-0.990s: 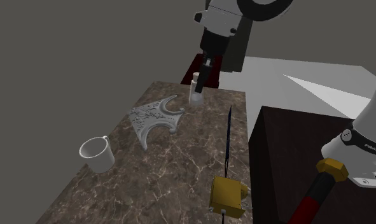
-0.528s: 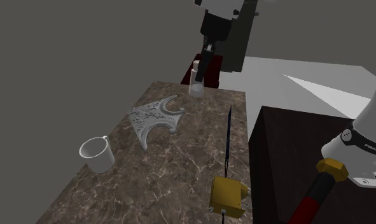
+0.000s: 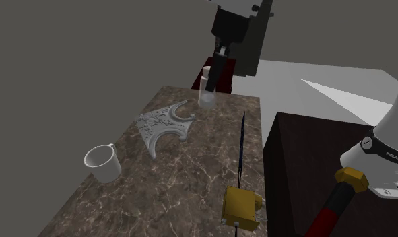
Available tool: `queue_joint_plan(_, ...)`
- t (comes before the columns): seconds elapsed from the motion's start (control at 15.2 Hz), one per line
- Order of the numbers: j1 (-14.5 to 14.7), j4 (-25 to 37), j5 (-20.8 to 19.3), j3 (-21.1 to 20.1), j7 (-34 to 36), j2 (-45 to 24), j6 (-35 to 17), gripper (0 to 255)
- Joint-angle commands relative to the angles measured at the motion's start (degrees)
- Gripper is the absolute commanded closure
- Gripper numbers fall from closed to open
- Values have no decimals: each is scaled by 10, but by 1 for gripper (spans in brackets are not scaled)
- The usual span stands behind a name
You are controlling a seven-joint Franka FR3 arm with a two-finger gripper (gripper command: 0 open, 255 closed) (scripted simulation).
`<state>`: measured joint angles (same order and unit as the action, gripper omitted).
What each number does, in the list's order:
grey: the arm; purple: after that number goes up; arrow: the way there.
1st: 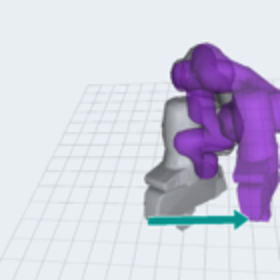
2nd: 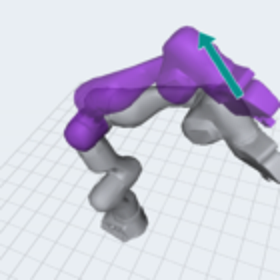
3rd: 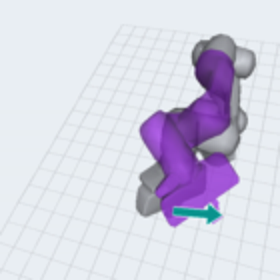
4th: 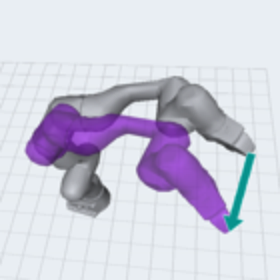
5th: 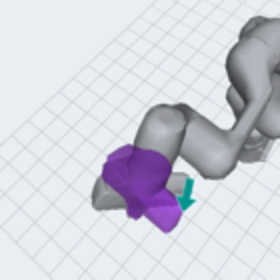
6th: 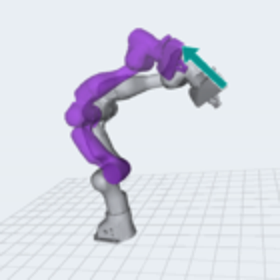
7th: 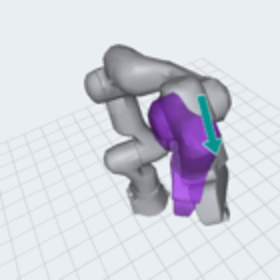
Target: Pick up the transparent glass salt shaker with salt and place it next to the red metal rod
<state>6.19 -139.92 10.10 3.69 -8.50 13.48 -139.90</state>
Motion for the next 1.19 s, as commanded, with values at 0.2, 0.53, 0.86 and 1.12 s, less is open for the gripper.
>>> queue_joint_plan(0.2, 25, -21, -8, -53, 83, 20, -11, 255)
queue_joint_plan(0.53, 27, -41, -1, -52, 75, -3, -53, 255)
queue_joint_plan(0.86, 31, -57, 9, -51, 65, -31, -96, 255)
queue_joint_plan(1.12, 34, -67, 18, -51, 56, -55, -131, 255)
